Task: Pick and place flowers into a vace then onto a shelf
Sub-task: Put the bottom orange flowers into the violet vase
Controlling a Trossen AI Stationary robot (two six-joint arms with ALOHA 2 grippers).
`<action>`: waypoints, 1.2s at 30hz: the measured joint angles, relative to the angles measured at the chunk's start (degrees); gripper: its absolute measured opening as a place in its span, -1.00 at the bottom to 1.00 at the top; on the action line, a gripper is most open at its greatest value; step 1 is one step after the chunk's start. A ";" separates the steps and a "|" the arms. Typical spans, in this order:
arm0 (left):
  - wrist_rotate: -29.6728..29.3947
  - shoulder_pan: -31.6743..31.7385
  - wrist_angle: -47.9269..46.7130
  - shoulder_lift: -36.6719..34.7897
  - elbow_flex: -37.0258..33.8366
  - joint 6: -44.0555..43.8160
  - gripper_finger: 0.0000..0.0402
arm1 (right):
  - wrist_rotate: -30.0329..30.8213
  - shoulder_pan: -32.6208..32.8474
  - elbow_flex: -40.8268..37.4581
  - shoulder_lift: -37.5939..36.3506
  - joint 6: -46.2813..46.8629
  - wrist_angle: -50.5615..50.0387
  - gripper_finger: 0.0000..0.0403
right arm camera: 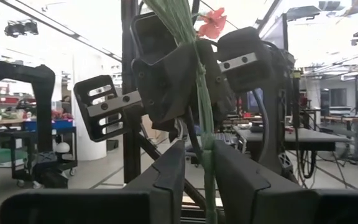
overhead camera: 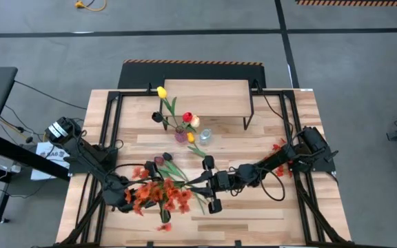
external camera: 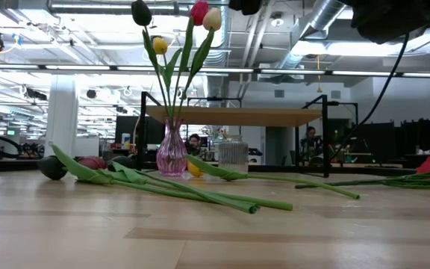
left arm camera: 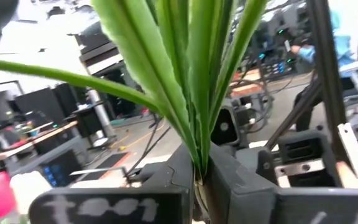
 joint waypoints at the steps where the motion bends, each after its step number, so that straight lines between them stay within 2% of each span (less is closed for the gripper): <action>1: -0.95 -0.42 -0.50 -0.35 0.00 0.13 -0.99 | 0.43 0.01 0.00 0.00 0.00 -0.08 -0.58; 6: -5.52 -2.05 -6.68 -3.86 0.00 -2.12 -1.00 | 2.00 0.21 -0.02 0.00 0.06 -1.42 -0.36; 12: -5.11 -2.94 -22.04 -9.77 0.00 -14.68 -1.00 | 2.66 0.10 -0.02 0.00 1.55 -1.79 -0.03; 16: -5.06 -2.83 -32.68 -12.82 0.00 -23.50 -1.00 | 2.66 0.14 0.00 0.00 1.57 -1.95 0.12; 20: -5.05 -2.12 -39.18 -14.52 0.00 -29.65 -1.00 | 2.66 0.23 -0.02 0.00 1.92 -2.77 0.16; 24: -5.34 -0.78 -40.82 -14.90 -0.24 -32.11 -1.00 | 2.66 0.21 -0.02 0.00 5.48 -3.89 0.15; 28: -8.78 1.20 -40.99 -14.87 -2.01 -34.51 -1.00 | 2.66 0.21 -0.04 0.04 6.14 -9.09 0.14; 36: -17.83 5.66 -37.80 -14.76 -7.23 -39.38 -1.00 | 2.85 -0.82 -0.04 0.04 7.54 -9.79 0.13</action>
